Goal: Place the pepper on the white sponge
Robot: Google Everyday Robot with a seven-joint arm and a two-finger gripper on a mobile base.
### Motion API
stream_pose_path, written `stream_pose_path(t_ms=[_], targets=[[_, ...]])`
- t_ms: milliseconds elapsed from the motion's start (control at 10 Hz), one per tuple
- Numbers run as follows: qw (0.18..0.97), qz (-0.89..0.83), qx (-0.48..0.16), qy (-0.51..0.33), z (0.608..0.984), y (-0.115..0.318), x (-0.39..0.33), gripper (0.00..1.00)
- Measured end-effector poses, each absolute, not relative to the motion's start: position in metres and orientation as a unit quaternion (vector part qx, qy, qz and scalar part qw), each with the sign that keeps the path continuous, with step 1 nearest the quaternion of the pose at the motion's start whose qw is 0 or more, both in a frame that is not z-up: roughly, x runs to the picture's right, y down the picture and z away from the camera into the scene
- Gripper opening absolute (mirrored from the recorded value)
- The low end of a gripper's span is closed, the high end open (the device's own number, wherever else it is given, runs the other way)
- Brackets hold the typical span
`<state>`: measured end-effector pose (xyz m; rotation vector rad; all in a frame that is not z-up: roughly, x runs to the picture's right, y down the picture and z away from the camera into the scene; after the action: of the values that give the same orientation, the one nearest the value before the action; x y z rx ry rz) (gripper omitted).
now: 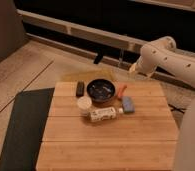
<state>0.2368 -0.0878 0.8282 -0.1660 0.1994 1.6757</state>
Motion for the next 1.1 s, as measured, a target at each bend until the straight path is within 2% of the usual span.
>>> stream_pose_path(t_ms=[300,500,800,1100], targets=[[0.669,0.728,-0.137,0.058,0.858,-0.069,0.211,0.65],[0.680,0.711,-0.160,0.075,0.876,-0.052,0.224,0.65],[0.704,0.686,-0.148,0.112,0.892,-0.054,0.259,0.65],[0.744,0.649,-0.130,0.092,0.910,-0.071,0.254,0.65]])
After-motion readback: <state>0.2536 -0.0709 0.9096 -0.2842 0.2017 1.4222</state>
